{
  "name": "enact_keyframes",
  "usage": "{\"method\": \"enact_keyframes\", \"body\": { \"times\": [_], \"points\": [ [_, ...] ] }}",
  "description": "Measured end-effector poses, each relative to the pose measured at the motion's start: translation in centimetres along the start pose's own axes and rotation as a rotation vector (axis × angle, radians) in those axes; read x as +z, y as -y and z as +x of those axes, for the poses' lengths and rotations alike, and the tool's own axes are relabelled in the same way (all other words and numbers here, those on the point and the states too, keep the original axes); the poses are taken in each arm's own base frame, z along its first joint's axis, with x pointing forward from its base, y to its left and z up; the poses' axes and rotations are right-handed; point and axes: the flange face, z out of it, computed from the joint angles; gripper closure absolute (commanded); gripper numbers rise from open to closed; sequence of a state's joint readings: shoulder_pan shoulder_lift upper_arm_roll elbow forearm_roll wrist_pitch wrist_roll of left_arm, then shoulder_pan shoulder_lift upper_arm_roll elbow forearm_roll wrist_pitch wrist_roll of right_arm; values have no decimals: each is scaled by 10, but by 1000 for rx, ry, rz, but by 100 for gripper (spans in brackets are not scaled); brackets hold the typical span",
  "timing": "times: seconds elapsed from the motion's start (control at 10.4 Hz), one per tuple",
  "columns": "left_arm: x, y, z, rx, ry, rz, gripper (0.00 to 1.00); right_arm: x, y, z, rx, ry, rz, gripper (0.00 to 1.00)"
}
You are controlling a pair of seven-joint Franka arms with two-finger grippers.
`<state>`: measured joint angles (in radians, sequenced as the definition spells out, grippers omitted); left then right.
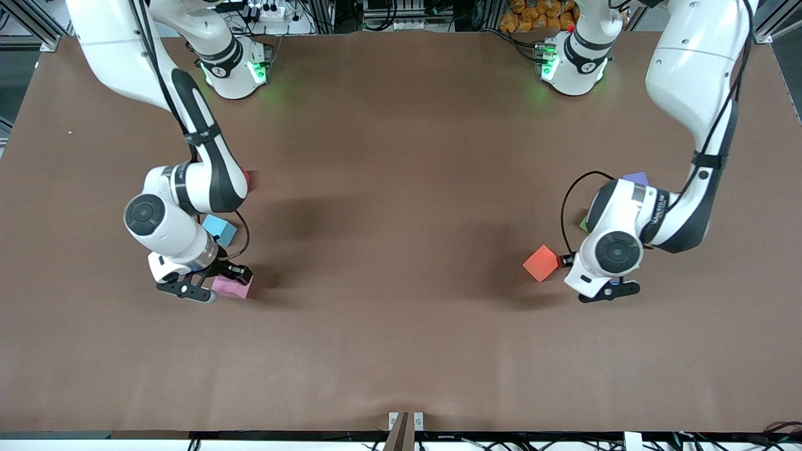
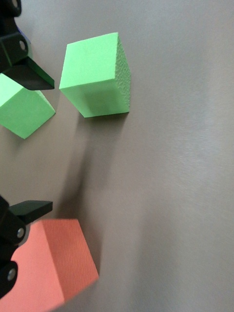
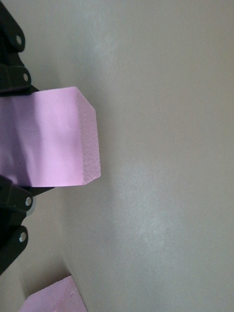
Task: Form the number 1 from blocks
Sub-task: 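Carry the pink cube to the table center and set it down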
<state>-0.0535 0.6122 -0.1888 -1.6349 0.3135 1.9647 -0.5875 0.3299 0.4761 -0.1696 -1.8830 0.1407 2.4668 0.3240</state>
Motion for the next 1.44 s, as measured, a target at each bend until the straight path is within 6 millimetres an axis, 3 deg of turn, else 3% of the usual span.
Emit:
{"method": "enact_keyframes", "body": {
  "times": [0.19, 0.39, 0.67, 0.87, 0.96, 1.44],
  "points": [
    [-11, -6, -1, -29, 2, -46, 0, -25, 27, -12, -44, 9, 9, 44],
    [-14, -21, 0, -96, -24, -116, 0, -42, 77, -39, -67, 10, 28, 44],
    [-1, -48, -4, -194, -24, -158, 0, -52, 176, -112, -58, 20, 53, 44],
    [10, -56, -4, -238, -20, -169, 0, -54, 225, -163, -69, 34, 60, 44],
    [14, -58, -3, -260, -19, -182, 0, -52, 237, -182, -89, 44, 56, 44],
    [29, -66, -8, -276, 3, -200, 0, -21, 254, -264, -198, 119, -11, 45]
  ]
}}
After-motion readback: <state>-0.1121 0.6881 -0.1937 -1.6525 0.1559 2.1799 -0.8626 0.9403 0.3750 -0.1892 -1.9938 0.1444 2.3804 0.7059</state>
